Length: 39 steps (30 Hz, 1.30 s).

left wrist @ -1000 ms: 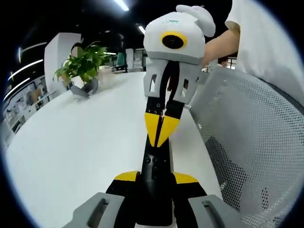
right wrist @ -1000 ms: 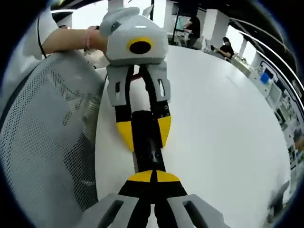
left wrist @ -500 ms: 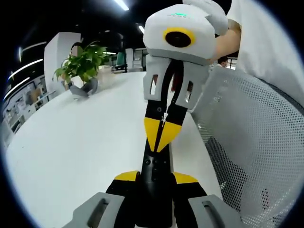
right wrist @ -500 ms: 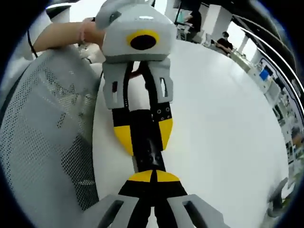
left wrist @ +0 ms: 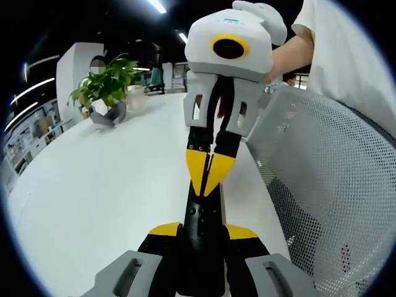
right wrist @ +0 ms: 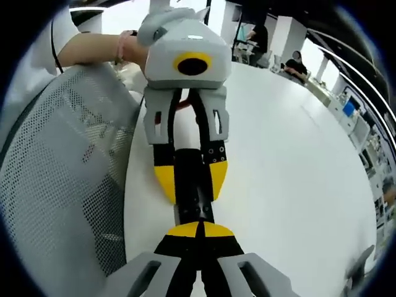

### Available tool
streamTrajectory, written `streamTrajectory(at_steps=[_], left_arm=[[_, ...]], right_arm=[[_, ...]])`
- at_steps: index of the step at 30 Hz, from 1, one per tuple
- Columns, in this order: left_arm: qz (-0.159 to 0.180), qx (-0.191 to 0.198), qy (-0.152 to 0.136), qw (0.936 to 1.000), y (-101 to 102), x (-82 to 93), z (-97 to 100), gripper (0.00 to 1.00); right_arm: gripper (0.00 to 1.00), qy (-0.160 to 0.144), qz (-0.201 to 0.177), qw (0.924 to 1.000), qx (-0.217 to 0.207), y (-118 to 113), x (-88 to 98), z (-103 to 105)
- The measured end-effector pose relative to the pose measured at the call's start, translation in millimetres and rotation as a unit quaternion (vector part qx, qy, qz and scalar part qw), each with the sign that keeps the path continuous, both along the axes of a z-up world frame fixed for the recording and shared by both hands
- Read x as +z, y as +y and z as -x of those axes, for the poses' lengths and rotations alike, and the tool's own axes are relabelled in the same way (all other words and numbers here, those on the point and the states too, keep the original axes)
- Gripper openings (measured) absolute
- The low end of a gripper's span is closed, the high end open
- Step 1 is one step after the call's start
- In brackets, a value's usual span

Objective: Press the specified remote control buttons in sequence, fully releasing each button before pressing the next.

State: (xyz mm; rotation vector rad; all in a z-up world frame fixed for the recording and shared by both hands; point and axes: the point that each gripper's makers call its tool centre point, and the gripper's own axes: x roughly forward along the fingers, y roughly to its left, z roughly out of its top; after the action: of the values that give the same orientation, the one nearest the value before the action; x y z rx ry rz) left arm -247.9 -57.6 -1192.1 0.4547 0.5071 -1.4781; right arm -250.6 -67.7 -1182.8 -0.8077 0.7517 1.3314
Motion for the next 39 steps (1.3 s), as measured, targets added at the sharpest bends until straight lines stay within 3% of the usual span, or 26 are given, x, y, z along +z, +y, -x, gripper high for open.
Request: streamTrajectory(at_steps=[9,14,18,23,26,29,32,39], left_arm=[[0.002,0.001,0.001,1.0,0.1,0.1,0.7,0.26],[0.001,0.0,0.0,1.0,-0.2,0.2,0.7,0.26],[0.0,0.001,0.0,1.0,-0.1,0.0,0.0,0.26],[-0.001,0.002,0.001,1.0,-0.4,0.0,-0.4,0.26],[-0.001,0.004,0.003,1.0,-0.5,0.1,-0.5,0.26],[0.0,0.008,0.004,1.0,-0.5,0.5,-0.6,0.26],[0.002,0.009,0.005,0.9999,-0.6,1.0,-0.1,0.26],[-0.002,0.003,0.003,1.0,-0.5,1.0,0.3,0.26]], right_arm=[[0.0,-0.008,0.053,0.997,0.056,1.9,-3.3,1.2],[0.0,0.015,0.087,0.9946,0.054,3.5,-4.7,-1.3],[0.0,0.037,0.071,0.9968,-0.008,2.7,-4.3,-3.1],[0.0,-0.025,0.067,0.9974,-0.005,2.0,-3.7,-0.4],[0.0,-0.036,0.067,0.9971,-0.01,2.4,-3.6,0.3],[0.0,-0.067,0.06,0.9959,-0.008,1.4,-1.4,0.8],[0.0,-0.039,0.023,0.9975,-0.053,4.5,-0.3,13.8],[0.0,-0.056,0.033,0.9976,-0.026,9.5,-2.8,13.1]])
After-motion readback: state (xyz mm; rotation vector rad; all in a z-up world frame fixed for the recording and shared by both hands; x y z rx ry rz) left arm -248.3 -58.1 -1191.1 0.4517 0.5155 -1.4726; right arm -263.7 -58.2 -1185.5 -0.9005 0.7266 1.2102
